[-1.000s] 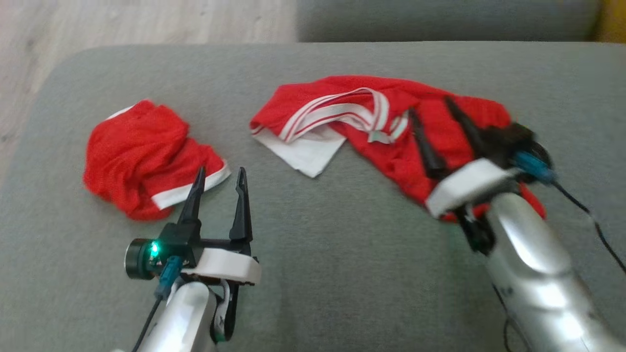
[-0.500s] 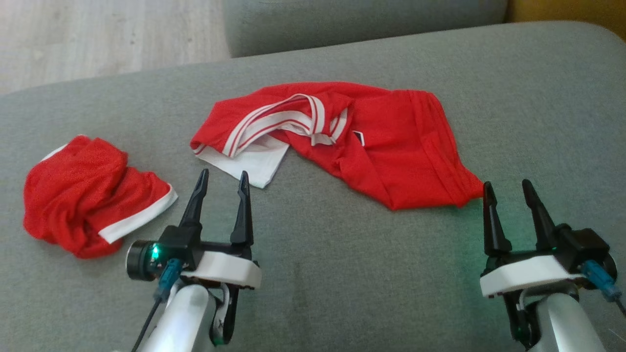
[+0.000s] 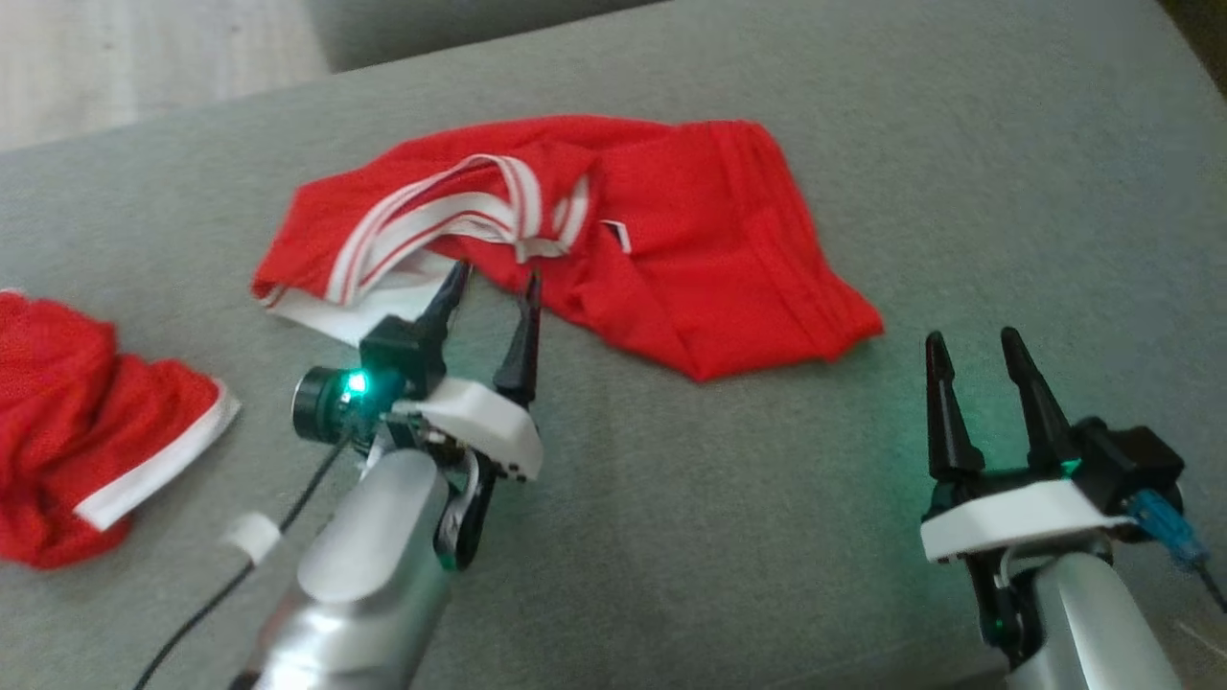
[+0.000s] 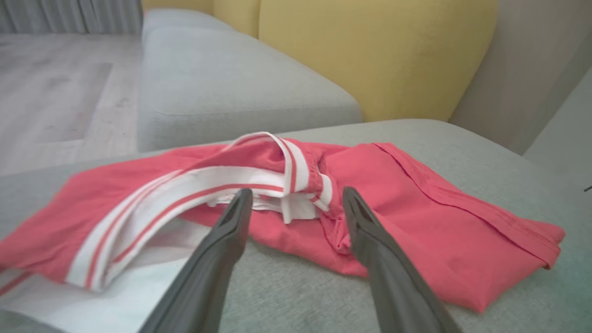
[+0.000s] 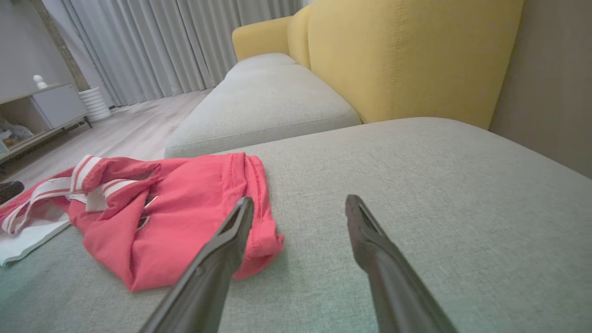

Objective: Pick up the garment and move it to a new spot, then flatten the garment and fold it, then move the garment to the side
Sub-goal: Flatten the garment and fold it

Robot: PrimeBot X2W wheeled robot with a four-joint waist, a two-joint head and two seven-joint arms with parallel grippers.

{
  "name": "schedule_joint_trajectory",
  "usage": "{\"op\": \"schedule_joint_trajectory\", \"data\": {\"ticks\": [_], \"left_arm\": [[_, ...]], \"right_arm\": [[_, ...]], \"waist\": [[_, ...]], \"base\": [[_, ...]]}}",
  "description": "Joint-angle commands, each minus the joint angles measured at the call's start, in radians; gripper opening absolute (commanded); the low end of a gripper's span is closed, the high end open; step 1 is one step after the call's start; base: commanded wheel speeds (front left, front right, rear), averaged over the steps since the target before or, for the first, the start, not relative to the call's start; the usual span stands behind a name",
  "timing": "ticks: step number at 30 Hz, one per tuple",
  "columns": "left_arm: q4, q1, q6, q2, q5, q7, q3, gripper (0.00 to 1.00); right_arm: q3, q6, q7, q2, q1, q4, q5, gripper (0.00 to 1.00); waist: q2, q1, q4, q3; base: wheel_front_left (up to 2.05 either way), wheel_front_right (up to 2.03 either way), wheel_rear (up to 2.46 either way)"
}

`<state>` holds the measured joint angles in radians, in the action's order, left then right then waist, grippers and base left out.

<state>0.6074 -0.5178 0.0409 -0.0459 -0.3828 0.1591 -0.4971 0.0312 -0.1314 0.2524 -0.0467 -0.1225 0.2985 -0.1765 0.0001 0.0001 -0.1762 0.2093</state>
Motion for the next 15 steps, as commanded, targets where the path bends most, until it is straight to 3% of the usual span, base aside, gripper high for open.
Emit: {"op": "schedule_joint_trajectory", "data": {"ticks": [1,9,15], "left_arm": [[-0.011,-0.045,0.006,-0.004,-0.015,-0.003,0.02,1.0],[0.194,-0.192,0.067,-0.004,-0.102,-0.038,0.019,1.0],[0.295,-0.247,0.093,-0.007,-0.114,-0.025,0.036,1.0]], "right_arm": [[0.028,0.001,0.009,-0.004,-0.041,-0.027,-0.006,1.0],[0.068,0.001,0.009,-0.004,-0.064,-0.029,-0.052,1.0],[0.06,0.001,0.009,-0.004,-0.072,-0.038,-0.076,1.0]], "waist": [[-0.0001,-0.0001,-0.037,0.028],[-0.0001,-0.0001,-0.132,0.085],[-0.0001,-0.0001,-0.156,0.112]], "base": [[0.0,0.0,0.0],[0.0,0.0,0.0],[0.0,0.0,0.0]]}}
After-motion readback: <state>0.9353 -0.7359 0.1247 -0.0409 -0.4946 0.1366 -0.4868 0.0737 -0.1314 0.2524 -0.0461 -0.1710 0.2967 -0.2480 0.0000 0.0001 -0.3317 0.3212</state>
